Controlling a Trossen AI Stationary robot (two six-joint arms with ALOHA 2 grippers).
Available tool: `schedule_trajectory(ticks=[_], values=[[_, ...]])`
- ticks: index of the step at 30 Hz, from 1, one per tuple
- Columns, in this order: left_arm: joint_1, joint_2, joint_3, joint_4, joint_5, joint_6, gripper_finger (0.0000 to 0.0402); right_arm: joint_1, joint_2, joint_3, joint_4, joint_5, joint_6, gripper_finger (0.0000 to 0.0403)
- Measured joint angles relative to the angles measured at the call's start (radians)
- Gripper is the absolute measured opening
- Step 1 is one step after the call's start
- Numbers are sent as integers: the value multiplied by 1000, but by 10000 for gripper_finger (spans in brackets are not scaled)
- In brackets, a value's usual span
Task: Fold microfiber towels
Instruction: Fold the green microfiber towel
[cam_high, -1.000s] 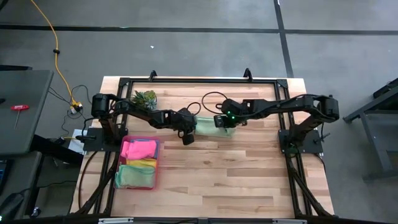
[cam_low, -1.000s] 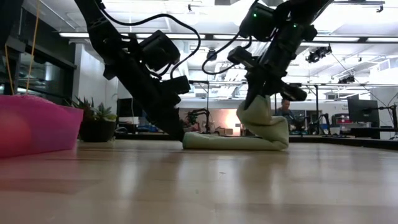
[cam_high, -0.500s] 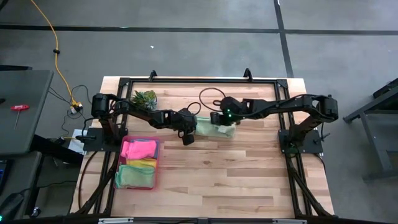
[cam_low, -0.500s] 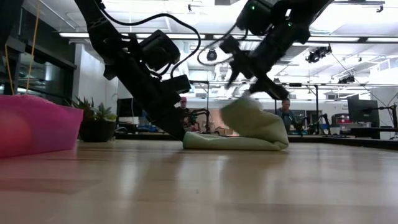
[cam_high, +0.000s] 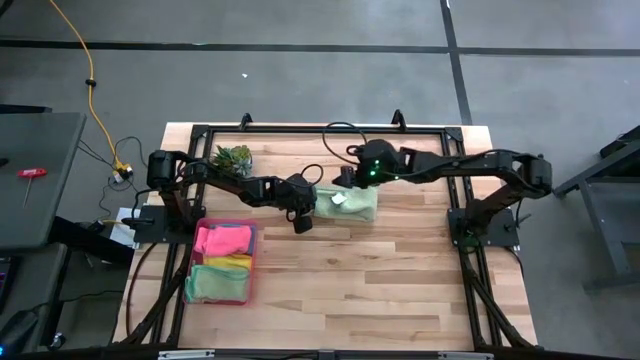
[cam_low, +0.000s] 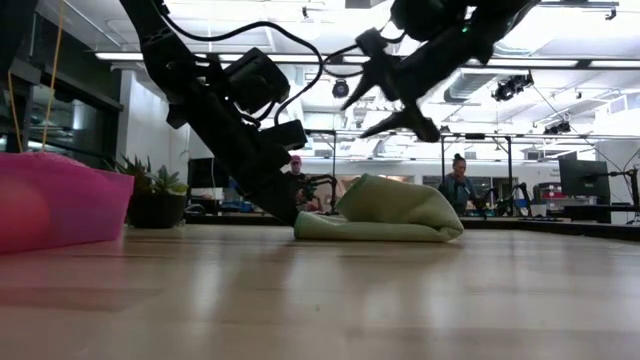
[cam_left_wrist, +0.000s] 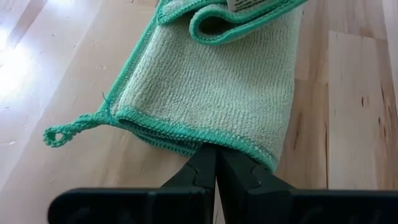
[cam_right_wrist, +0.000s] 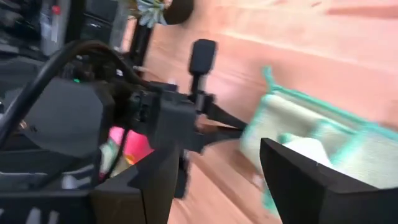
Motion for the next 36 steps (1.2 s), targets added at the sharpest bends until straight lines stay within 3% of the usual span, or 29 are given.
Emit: schedule_trajectory(ticks=[6, 14, 19, 24, 29, 36], values=[[2, -27, 1, -40, 0, 19, 0, -14, -120, 0, -191, 81, -122, 215], [2, -157, 1, -164, -10, 62, 0, -12, -196, 0, -342, 94, -228, 215], [3, -211, 2, -28, 31, 67, 0, -12, -195, 0, -369, 95, -256, 215], [3, -164, 33, 65, -7, 60, 5, -11, -195, 0, -370, 94, -264, 215], [-7, -87, 144, -3, 20, 125, 37, -11, -194, 0, -377, 94, -264, 215], [-17, -45, 256, -77, -66, 283, 110, -11, -194, 0, -377, 94, -272, 215]])
